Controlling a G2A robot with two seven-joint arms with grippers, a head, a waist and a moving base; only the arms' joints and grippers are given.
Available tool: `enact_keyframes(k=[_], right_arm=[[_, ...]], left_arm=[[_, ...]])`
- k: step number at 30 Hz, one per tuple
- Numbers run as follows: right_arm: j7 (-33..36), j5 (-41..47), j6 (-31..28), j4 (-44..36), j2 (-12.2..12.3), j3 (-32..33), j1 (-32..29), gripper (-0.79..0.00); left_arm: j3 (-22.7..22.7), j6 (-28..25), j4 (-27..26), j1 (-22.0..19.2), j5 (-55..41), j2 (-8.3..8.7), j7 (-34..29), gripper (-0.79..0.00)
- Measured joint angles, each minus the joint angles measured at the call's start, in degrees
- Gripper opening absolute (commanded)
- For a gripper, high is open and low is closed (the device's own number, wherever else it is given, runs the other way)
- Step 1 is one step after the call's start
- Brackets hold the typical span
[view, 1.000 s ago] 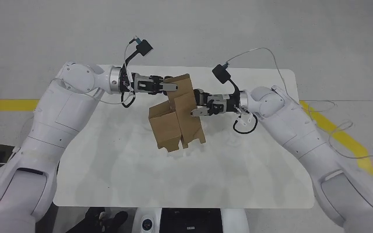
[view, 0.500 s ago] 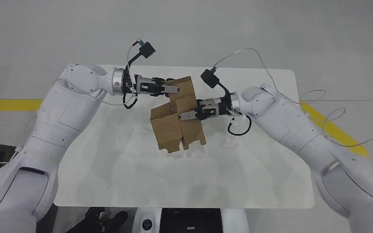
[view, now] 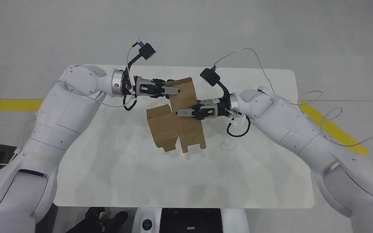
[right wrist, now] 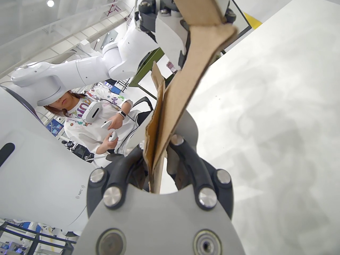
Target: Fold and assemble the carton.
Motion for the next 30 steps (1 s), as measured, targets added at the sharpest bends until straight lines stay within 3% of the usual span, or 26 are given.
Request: enact_keyframes(k=[11,17,30], right_arm=[[0.0,2.9,0.01,2.79,0.75,1.49,-0.96,-0.785],[-0.01,6.41,0.01,6.72,1.14,3.93,-1.76,-0.785],[0.1,10.27,0.12,9.85,0.44,7.62,-3.63,-0.785]], left_arm=[[-4.77,-1.01,1.79,0.96,-6.45,1.26,1.01,0.0],[-6.55,-2.89,2.86,3.45,-4.82,1.75,3.01,0.0],[-6.48,-1.75,-3.48,11.89,3.78,1.72,13.04,0.0]])
